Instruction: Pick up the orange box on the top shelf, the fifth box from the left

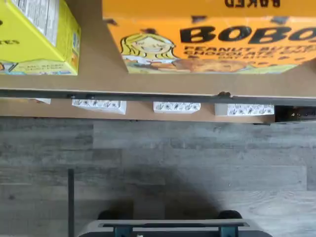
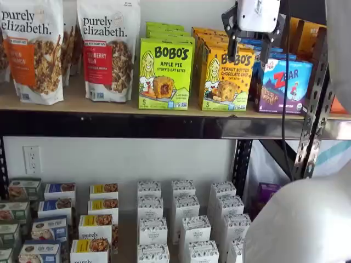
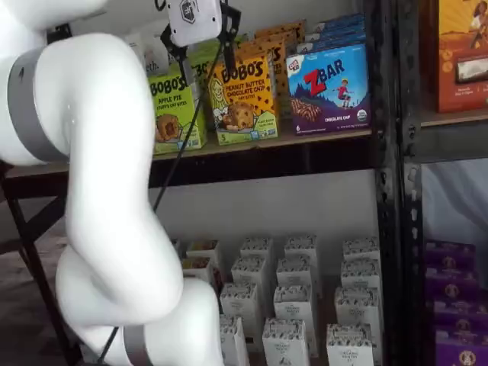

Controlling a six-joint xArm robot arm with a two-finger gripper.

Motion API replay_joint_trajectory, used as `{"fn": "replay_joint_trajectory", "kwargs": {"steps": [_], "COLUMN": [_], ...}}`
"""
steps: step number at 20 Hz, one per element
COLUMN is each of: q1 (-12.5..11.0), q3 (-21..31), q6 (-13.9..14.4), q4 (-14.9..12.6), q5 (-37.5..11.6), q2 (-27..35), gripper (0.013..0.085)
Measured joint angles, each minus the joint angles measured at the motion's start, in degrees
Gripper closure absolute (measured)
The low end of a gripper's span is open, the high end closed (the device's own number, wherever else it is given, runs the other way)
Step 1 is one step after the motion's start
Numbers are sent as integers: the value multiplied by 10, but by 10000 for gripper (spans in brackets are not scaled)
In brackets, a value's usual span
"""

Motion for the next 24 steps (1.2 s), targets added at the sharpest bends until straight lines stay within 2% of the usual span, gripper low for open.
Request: {"fn": "replay_joint_trajectory", "kwargs": {"steps": [24], "q1": [0], "q3": [-127], "q6": [-3], "q4": [-13], "q5": [-13], "q2": [133], "gripper": [130]}}
